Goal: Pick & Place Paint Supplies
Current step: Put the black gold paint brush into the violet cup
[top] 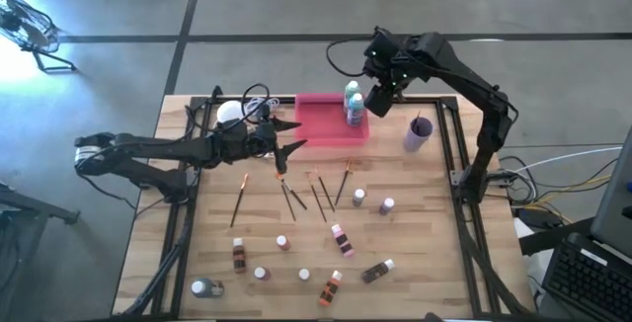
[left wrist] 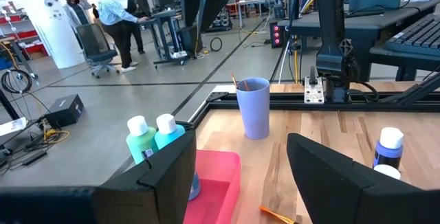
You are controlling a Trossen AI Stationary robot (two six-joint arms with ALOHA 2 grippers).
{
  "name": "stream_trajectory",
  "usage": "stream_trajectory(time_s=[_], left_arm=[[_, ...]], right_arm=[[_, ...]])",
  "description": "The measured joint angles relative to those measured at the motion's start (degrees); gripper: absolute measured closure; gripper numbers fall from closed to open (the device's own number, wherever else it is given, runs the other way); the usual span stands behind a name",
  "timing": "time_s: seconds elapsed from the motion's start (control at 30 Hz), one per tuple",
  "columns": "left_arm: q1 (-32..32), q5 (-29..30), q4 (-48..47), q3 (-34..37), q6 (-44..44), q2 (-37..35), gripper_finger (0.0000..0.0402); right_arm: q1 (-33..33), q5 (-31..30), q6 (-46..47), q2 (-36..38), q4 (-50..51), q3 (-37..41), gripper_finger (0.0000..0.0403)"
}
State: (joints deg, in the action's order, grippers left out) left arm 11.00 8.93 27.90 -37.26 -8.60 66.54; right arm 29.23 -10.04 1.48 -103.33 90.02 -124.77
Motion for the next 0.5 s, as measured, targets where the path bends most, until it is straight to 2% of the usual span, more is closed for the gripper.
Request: stream_trajectory(time_s=[0.3,0.5], left_arm=[[0.0,-0.07,-1.81,0.0,2.53,0.0,0.0168],[0.0,-0.35,-12.01,-0.62,6.96,-0.9,0.0168]], right_arm=[[-5.75,-0.03,-0.43,2.17,0.02,1.83,0.0284],[-8.5,-0.22,-0.42,4.99,0.01,6.64,0.0314]])
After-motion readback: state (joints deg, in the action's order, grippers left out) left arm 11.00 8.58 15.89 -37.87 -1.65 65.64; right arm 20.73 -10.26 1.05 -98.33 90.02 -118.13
